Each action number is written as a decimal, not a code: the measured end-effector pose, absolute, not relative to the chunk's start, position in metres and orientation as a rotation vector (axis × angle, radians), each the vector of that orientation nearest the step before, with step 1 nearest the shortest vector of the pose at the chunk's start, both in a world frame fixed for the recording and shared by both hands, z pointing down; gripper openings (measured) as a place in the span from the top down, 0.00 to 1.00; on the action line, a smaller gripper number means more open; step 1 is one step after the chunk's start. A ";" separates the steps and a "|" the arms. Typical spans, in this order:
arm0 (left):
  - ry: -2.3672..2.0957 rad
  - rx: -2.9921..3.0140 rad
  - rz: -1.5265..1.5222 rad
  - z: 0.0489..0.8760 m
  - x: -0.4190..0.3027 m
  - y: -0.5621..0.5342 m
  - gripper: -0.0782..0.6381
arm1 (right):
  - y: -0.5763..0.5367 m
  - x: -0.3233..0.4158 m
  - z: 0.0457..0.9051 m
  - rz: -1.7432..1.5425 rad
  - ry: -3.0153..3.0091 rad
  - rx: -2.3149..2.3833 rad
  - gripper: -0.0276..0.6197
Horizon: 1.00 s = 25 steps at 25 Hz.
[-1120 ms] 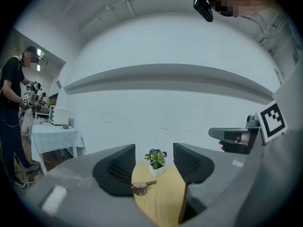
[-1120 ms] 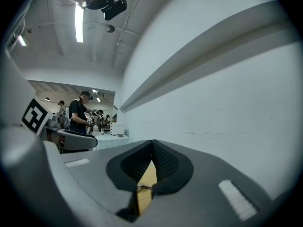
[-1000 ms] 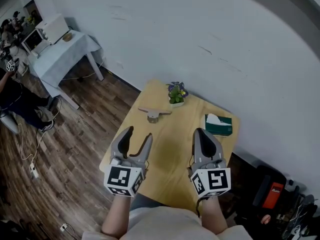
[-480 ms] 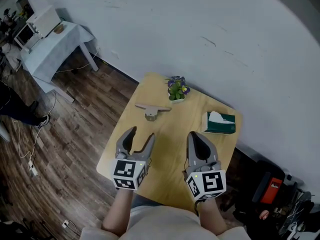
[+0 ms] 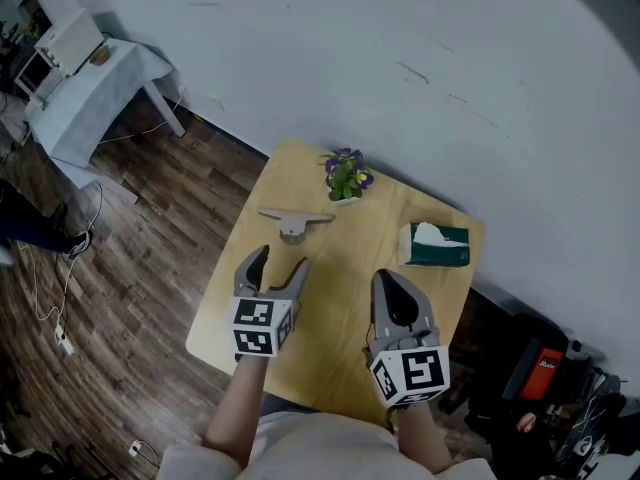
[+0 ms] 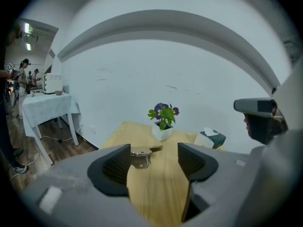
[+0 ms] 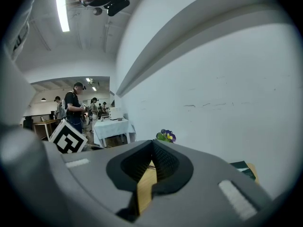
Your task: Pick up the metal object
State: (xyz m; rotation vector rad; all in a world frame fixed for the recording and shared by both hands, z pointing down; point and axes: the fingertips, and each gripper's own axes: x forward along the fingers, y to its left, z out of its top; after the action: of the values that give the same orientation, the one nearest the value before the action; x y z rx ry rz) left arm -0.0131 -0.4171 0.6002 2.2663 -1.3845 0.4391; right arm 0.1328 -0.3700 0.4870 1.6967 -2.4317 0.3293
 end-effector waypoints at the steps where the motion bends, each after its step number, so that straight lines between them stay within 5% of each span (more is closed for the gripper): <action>1: -1.382 2.261 0.456 0.605 -0.012 -0.421 0.45 | -0.371 0.134 0.488 0.333 -2.426 1.700 0.95; 25: -1.390 2.111 0.668 0.690 -0.004 -0.486 0.38 | -0.388 0.160 0.520 0.440 -2.310 1.753 0.95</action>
State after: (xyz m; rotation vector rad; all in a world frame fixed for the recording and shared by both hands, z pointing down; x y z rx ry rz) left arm -0.0039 -0.4863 0.6899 2.1109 -1.3901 0.6684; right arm 0.1600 -0.3875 0.5201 1.7534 -2.3097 0.4399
